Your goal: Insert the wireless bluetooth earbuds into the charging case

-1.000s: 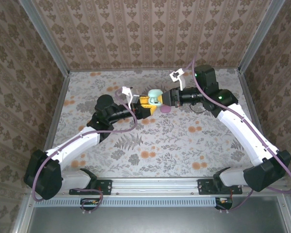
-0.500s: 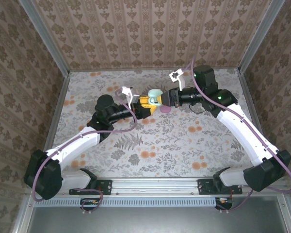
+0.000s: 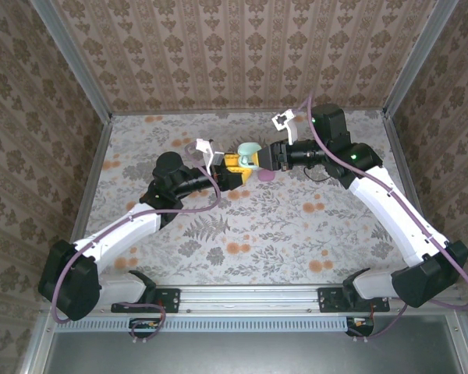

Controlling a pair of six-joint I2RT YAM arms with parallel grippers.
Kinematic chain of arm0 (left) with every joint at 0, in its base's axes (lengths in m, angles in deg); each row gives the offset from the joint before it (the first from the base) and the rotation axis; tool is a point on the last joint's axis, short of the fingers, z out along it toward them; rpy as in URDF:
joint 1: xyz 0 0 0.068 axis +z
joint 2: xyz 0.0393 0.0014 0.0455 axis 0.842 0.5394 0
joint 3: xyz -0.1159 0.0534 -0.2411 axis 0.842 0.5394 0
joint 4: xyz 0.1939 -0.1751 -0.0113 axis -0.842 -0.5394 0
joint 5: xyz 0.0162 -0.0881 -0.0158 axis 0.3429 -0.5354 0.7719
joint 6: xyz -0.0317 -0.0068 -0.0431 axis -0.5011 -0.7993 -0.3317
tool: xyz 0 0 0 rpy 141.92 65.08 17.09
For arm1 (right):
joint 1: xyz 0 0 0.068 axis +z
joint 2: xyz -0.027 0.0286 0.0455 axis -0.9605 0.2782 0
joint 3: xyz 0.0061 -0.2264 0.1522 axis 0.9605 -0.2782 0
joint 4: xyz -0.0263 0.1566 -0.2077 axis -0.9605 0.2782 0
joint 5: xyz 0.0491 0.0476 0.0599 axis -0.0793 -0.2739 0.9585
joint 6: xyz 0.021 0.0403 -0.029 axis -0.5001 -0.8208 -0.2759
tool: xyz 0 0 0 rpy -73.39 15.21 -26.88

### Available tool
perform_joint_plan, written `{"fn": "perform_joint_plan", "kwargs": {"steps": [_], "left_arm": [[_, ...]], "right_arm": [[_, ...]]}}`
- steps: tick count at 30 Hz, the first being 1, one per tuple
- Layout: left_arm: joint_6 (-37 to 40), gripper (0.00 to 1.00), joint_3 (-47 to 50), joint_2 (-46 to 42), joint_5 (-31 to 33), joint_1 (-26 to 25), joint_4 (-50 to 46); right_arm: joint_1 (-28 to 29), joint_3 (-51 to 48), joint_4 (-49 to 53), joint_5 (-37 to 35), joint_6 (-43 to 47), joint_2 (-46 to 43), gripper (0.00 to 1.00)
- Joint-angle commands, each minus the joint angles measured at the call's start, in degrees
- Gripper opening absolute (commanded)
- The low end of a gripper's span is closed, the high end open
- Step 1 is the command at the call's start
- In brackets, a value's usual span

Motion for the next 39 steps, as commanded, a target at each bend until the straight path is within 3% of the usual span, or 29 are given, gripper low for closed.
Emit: {"fn": "perform_joint_plan", "kwargs": {"steps": [1, 11, 20, 32, 39], "left_arm": [[1.5, 0.29, -2.3, -0.8, -1.2, -0.7, 1.3], [2.0, 0.29, -2.1, -1.3, -1.0, -0.7, 0.7], [2.0, 0.29, -2.0, -1.9, -0.7, -0.8, 0.6], [2.1, 0.29, -2.0, -1.9, -0.9, -0.8, 0.5], [2.5, 0.29, -1.8, -2.0, -0.6, -0.8, 0.5]], "right_arm": [[0.0, 1.7, 0.6, -2.5, -1.5, -1.2, 0.43], [-0.4, 1.0, 0.1, -2.6, -3.4, -2.6, 0.42], [-0.4, 1.1, -0.6, 0.8, -4.5, -2.0, 0.33], [-0.4, 1.1, 1.2, -6.5, -4.3, -2.3, 0.44], [-0.7, 0.5, 1.4, -9.8, -4.1, -4.4, 0.45]]}}
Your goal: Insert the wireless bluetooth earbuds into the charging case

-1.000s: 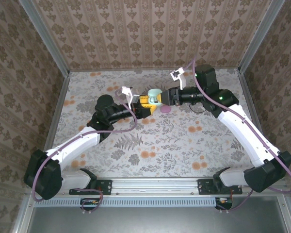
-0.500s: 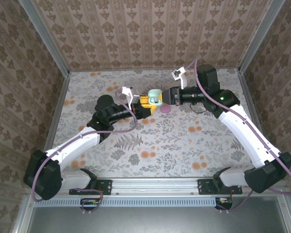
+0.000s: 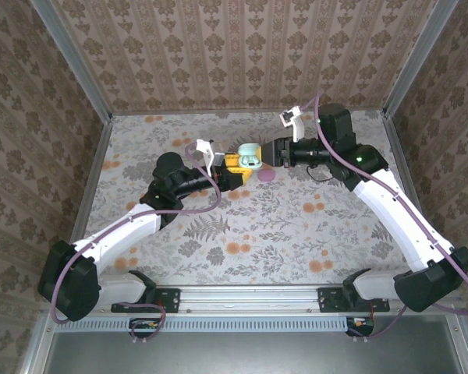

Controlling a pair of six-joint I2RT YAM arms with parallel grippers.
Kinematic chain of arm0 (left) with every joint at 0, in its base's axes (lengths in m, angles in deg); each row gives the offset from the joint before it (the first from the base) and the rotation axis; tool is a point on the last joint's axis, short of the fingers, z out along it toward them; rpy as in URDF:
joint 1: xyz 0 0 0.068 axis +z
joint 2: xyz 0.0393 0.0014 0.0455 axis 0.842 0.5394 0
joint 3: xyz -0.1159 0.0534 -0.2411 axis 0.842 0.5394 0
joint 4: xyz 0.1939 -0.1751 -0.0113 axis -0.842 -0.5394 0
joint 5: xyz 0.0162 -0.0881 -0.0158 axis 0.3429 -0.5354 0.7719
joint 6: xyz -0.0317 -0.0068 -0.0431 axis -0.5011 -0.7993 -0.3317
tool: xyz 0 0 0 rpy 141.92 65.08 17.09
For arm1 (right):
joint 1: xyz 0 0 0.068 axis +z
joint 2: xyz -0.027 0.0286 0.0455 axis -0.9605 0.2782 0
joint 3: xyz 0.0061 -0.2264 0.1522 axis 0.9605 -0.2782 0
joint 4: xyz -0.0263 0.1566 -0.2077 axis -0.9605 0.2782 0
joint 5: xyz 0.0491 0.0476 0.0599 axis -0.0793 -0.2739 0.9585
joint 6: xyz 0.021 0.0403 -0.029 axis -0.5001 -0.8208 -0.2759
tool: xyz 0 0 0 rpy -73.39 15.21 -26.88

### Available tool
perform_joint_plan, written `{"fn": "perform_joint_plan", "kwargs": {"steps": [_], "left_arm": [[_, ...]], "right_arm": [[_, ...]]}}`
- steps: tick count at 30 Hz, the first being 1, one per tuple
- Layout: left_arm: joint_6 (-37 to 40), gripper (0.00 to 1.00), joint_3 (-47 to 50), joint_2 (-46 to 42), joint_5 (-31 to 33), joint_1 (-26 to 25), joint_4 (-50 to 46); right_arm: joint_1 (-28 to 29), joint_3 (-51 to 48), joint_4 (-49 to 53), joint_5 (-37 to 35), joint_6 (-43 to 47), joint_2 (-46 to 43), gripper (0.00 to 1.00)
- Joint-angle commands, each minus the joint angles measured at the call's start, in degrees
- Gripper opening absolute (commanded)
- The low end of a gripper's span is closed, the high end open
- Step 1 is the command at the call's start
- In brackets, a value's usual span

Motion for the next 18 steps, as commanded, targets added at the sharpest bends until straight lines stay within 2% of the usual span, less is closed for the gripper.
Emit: {"fn": "perform_joint_plan", "kwargs": {"steps": [1, 5, 14, 18], "left_arm": [[1.6, 0.29, -1.7, -1.9, -1.0, -0.4, 0.6], [2.7, 0.29, -2.0, -2.1, -1.0, -0.6, -0.8], [4.2, 0.29, -2.3, -2.0, -1.1, -1.1, -2.6], [4.4, 0.29, -2.5, -1.8, -1.5, -1.6, -2.5]], "right_arm": [[-0.4, 0.3, 1.3, -4.1, -0.1, -2.5, 0.45], [-1.4, -1.0, 0.0, -6.1, -1.5, -4.1, 0.45], [-3.7, -2.4, -7.4, -2.4, -8.0, -5.7, 0.50], [-3.7, -1.7, -8.9, -1.2, -11.9, -3.2, 0.52]]}}
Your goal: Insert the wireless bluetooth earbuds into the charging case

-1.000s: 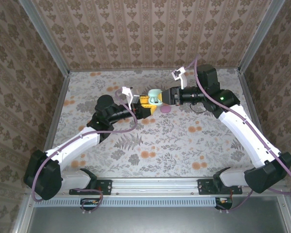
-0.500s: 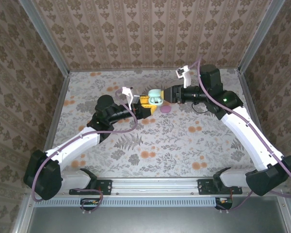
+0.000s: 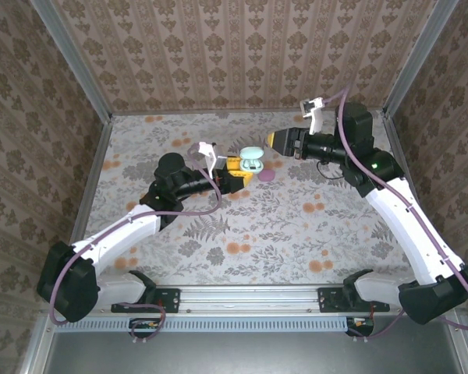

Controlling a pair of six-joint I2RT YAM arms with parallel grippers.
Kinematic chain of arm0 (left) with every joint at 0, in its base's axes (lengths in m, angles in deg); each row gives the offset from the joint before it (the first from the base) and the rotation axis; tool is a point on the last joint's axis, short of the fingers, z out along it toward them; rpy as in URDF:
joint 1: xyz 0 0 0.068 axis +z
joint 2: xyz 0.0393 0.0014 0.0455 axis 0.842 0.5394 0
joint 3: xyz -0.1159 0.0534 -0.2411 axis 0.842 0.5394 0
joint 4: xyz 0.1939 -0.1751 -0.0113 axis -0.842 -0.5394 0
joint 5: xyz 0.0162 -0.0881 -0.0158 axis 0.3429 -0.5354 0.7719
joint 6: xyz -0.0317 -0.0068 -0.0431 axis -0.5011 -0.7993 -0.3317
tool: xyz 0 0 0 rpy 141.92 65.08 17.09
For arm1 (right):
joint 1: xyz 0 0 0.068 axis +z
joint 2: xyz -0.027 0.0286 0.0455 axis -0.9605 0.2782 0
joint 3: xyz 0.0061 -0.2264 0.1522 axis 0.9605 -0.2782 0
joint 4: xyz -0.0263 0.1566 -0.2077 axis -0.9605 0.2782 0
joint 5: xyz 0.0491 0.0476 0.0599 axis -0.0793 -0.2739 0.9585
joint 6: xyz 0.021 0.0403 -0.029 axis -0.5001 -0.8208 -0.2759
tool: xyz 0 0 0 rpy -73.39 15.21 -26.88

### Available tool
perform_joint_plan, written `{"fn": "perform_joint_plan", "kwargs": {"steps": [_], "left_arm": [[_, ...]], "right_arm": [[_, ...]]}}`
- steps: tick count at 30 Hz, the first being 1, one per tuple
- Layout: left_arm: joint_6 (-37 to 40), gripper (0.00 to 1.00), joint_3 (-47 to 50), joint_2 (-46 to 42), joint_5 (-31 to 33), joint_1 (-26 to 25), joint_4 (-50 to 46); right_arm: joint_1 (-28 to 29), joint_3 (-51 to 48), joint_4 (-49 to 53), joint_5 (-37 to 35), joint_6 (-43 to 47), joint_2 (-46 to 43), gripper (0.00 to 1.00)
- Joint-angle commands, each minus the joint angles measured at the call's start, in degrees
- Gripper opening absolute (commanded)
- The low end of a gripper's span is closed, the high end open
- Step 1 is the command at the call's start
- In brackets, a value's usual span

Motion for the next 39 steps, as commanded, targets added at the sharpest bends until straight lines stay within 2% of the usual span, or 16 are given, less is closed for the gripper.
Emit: {"fn": "perform_joint_plan", "kwargs": {"steps": [1, 6, 9, 12, 20, 23, 29, 34, 39], "left_arm": [[1.7, 0.29, -2.6, -1.3, -1.5, -0.8, 0.5], [1.7, 0.29, -3.2, -1.4, -1.4, -1.3, 1.5], [1.8, 0.29, -3.4, -1.3, -1.0, -1.5, 1.5], [1.8, 0.29, -3.3, -1.4, -0.3, -1.5, 1.4], [1.7, 0.29, -3.0, -1.4, 1.8, -1.5, 2.1], [1.6, 0.29, -3.0, -1.4, 2.2, -1.5, 2.4], [1.2, 0.29, -2.7, -1.2, 4.3, -1.5, 3.3], [0.3, 0.29, -2.5, -0.7, 4.7, -1.5, 4.5], [-0.6, 0.29, -2.0, -0.5, 5.1, -1.5, 5.7]], "right_arm": [[-0.2, 0.6, -2.4, 2.3, -4.6, 2.3, 0.52], [-0.2, 2.7, 1.5, 4.0, -7.2, 8.2, 0.54], [-0.2, 2.8, 0.6, 8.4, -8.6, 11.0, 0.54], [-0.2, 1.4, -1.8, 11.7, -9.5, 10.9, 0.55], [-0.2, -2.9, -1.1, 15.0, -7.5, 7.5, 0.57], [-0.3, -4.9, -3.2, 16.2, -9.0, 6.3, 0.58], [-0.6, -10.0, -14.1, 21.2, -16.6, 4.1, 0.62], [-0.6, -11.5, -17.3, 24.1, -19.5, 4.0, 0.65], [-0.5, -13.8, -21.8, 27.0, -22.8, 3.9, 0.62]]}}
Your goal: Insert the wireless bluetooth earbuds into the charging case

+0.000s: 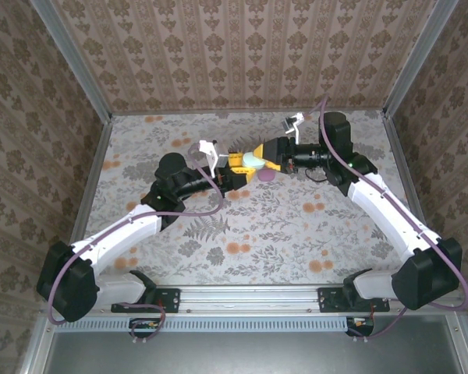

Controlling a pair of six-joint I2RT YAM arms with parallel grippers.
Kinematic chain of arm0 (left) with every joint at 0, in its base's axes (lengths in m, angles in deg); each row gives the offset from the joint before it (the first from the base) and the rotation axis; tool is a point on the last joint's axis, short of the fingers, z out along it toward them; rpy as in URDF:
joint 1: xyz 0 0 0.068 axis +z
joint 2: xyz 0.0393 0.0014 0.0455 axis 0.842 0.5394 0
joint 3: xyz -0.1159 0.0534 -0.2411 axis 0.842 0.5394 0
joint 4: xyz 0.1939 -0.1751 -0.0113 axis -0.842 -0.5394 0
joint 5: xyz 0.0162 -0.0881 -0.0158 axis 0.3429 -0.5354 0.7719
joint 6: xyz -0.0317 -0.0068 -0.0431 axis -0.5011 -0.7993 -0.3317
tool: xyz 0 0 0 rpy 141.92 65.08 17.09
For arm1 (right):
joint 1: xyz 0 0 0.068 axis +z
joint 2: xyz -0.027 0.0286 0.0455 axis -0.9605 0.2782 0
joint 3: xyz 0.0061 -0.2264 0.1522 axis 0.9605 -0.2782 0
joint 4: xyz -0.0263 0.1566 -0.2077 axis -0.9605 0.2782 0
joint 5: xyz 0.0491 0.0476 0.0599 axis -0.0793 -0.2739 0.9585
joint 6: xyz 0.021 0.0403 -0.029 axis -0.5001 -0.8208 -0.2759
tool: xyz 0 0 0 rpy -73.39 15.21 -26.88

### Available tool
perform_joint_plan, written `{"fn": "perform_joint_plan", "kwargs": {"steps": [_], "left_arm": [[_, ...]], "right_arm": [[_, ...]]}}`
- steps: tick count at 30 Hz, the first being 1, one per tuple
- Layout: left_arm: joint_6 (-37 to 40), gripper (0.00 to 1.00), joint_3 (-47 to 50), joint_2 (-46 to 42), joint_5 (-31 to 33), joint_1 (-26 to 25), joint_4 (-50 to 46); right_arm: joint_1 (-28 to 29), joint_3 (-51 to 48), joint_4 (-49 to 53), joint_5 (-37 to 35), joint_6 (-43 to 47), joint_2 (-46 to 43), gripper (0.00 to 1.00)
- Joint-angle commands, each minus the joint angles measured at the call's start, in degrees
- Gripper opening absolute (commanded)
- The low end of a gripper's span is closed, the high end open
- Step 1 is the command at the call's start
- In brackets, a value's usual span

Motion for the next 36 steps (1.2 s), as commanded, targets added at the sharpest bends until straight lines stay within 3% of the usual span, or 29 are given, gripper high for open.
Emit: {"fn": "perform_joint_plan", "kwargs": {"steps": [1, 5, 13, 21, 30, 33, 36], "left_arm": [[-1.3, 0.29, -0.7, -0.5, 2.6, 0.1, 4.2], [-1.6, 0.29, -0.7, -0.1, 2.2, 0.2, 4.6], [-1.7, 0.29, -0.9, 0.2, 2.6, 0.1, 4.3], [-1.6, 0.30, -1.1, -0.1, 0.1, 0.1, 4.1], [-0.1, 0.35, -0.7, -0.7, 0.2, 0.2, 1.9], [0.1, 0.33, -0.7, -0.7, -0.2, 0.1, 1.5], [0.4, 0.33, -0.8, -0.8, -0.6, 0.1, 1.4]], "right_arm": [[0.2, -1.8, -5.2, 5.0, -3.7, -1.3, 0.60], [0.3, -2.3, -6.7, 6.4, -5.7, -0.2, 0.54], [0.7, -2.9, -10.9, 9.7, -8.4, 0.1, 0.56], [0.6, -3.0, -10.3, 8.1, -7.7, 0.2, 0.42], [0.2, -3.6, -9.5, 5.5, -6.6, -0.4, 0.34], [0.1, -3.8, -9.6, 5.0, -6.7, -0.5, 0.35], [0.0, -3.7, -9.4, 4.8, -7.1, -0.3, 0.49]]}}
